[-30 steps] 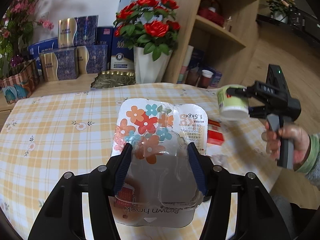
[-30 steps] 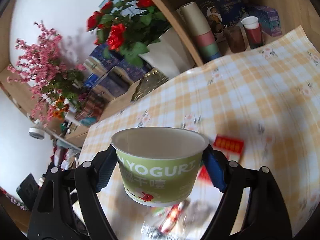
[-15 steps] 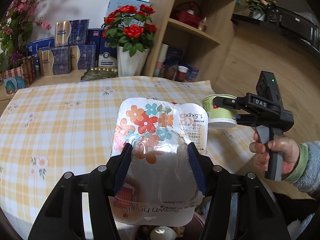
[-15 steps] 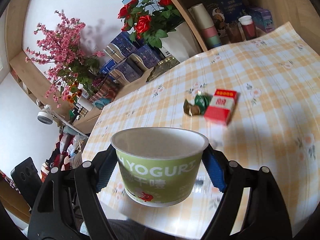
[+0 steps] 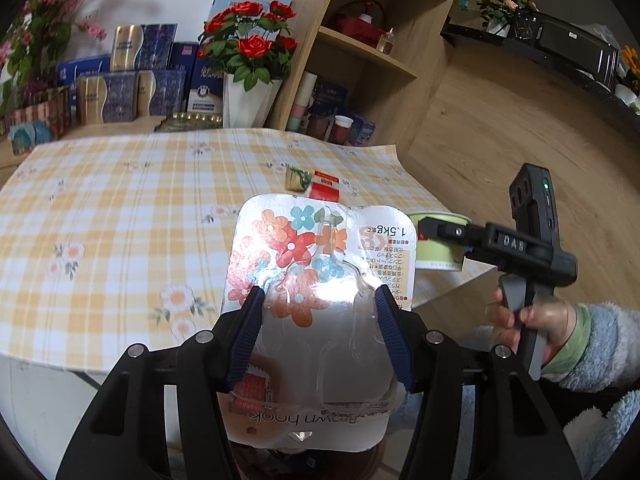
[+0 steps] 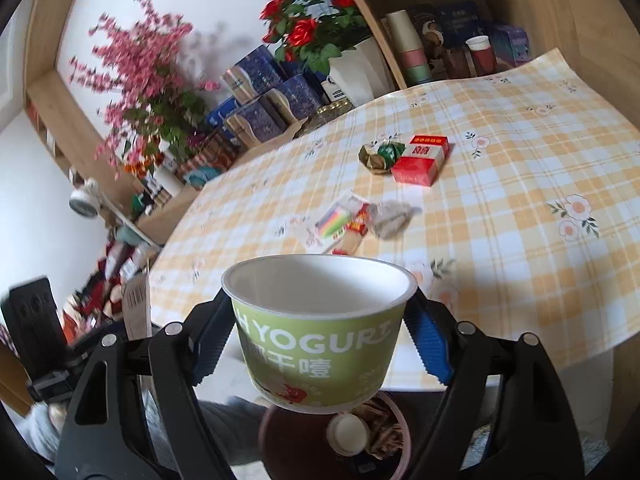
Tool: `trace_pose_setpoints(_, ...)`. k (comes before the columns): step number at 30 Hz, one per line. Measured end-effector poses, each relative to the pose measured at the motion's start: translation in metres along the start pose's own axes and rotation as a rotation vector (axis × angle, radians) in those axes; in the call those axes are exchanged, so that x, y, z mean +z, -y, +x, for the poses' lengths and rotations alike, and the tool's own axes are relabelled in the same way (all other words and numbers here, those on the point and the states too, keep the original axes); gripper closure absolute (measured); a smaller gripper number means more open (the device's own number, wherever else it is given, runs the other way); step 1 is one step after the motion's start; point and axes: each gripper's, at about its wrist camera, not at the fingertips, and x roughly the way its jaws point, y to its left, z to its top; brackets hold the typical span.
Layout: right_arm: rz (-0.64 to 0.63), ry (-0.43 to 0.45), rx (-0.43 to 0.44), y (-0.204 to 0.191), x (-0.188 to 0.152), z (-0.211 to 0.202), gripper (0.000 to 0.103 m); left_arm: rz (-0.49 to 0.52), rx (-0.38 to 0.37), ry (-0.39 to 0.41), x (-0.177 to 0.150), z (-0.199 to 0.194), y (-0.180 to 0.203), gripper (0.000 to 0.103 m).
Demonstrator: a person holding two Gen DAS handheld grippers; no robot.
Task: Collect trash
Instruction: 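Carry the cup and package to the bin and open the right gripper over it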
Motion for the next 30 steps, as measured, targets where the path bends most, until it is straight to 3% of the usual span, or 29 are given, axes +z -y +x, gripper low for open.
trace_pose_setpoints(9,-0.095,-0.049,-0.036,-0.005,-0.054,0.000,0.025,-0.038,0.004,-0.014,-0.030,-0.006,0.003,0.048)
trace_pose_setpoints(17,-0.204,-0.179,-0.036,-0.019,-0.107,0.030,0.025,-0.057,0.031,-0.033,-0.045,-0.007,0.000,0.048)
trace_pose_setpoints(30,-0.281,-0.333,-0.050,-0.024,-0.145,0.073,0.024,-0.082,0.052,-0.073,-0.064,0.000,-0.006,0.048)
